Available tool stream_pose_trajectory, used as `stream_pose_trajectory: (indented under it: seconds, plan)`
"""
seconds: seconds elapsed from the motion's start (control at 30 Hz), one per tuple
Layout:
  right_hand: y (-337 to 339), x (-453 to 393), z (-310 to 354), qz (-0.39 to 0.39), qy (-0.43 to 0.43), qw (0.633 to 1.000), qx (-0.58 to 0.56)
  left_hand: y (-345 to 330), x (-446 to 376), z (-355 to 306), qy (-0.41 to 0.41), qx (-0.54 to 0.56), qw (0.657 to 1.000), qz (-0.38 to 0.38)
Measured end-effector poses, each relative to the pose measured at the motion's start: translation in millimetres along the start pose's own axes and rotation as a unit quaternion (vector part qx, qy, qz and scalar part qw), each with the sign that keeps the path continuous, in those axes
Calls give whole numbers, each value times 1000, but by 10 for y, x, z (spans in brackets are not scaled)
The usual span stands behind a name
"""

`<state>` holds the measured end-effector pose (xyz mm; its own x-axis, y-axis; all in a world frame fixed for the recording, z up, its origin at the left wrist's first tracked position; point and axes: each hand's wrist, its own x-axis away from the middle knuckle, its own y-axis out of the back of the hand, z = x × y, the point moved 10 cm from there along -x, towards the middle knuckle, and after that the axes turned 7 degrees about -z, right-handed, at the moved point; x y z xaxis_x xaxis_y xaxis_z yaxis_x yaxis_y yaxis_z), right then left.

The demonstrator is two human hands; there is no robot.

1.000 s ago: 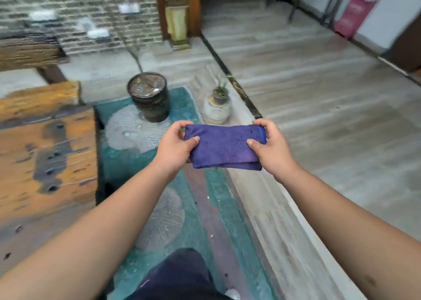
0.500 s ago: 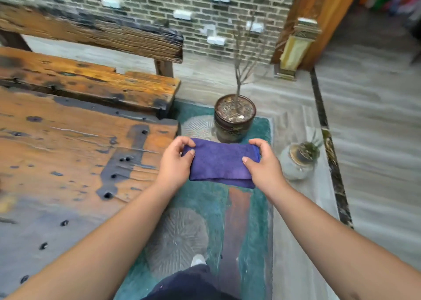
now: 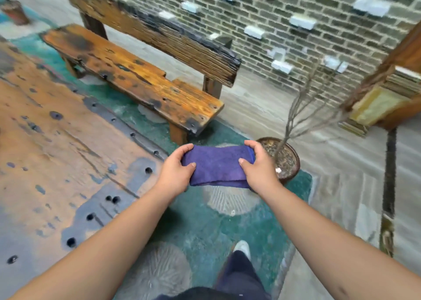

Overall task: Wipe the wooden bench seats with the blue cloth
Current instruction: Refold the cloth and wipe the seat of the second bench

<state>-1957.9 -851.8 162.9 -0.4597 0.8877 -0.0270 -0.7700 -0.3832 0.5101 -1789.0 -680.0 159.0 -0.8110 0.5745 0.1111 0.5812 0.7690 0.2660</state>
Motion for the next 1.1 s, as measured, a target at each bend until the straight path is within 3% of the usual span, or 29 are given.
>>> stream_pose_trajectory:
  seconds: [0.17, 0.4, 0.73, 1.1]
  plan:
    - [-305, -1255, -128, 84, 15, 996, 40, -384, -701, 55, 59, 18, 995, -76]
    - [-1126, -2524, -192, 165, 1, 984, 72, -532, -1914, 375, 92, -38, 990, -100]
    - [-2868, -4123, -1089, 227, -39, 963, 137, -899, -3757, 1734, 196, -47, 973, -116]
    - [-4656, -5721, -2364, 289, 47, 945, 146, -1483, -5483, 3425, 232, -48, 956, -173]
